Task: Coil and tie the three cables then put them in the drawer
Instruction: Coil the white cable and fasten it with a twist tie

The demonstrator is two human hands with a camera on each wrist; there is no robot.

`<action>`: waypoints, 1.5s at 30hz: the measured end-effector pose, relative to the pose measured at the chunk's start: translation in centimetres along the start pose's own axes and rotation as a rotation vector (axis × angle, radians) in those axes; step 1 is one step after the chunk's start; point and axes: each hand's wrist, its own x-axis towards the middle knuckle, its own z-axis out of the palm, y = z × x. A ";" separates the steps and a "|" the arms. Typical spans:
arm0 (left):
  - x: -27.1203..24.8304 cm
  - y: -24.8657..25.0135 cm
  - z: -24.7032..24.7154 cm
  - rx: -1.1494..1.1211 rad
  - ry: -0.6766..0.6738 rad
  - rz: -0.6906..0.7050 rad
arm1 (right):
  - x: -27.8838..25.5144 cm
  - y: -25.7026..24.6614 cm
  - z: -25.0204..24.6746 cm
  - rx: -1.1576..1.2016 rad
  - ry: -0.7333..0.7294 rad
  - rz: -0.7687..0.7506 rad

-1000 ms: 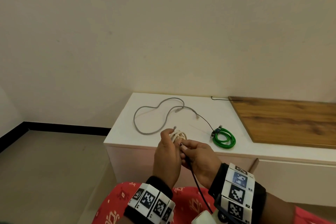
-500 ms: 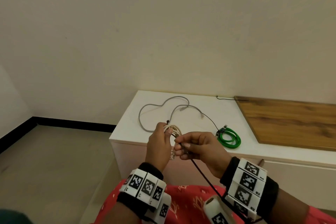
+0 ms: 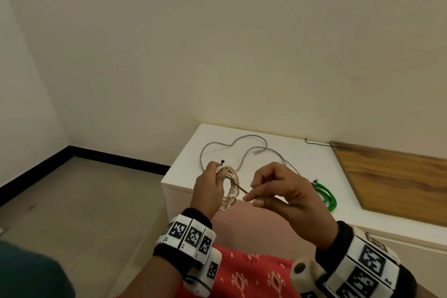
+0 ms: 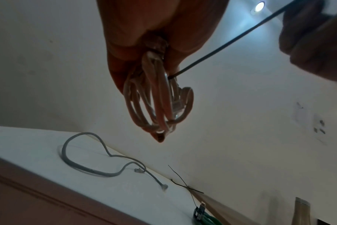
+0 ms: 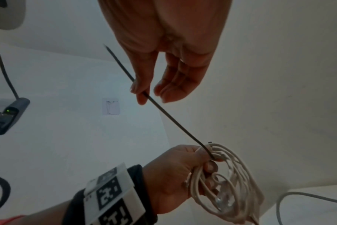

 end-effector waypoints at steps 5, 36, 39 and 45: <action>-0.2 0.2 -0.2 -0.025 -0.058 0.056 | 0.2 -0.9 -0.2 0.285 0.037 0.193; -2.1 3.4 0.5 -0.137 -0.195 0.207 | 0.7 0.2 -0.9 0.460 0.166 0.834; -2.2 3.5 0.6 -0.136 -0.195 0.209 | 0.7 0.1 -1.0 0.463 0.170 0.835; -2.2 3.7 0.6 -0.144 -0.182 0.179 | 0.6 0.2 -1.0 0.482 0.170 0.826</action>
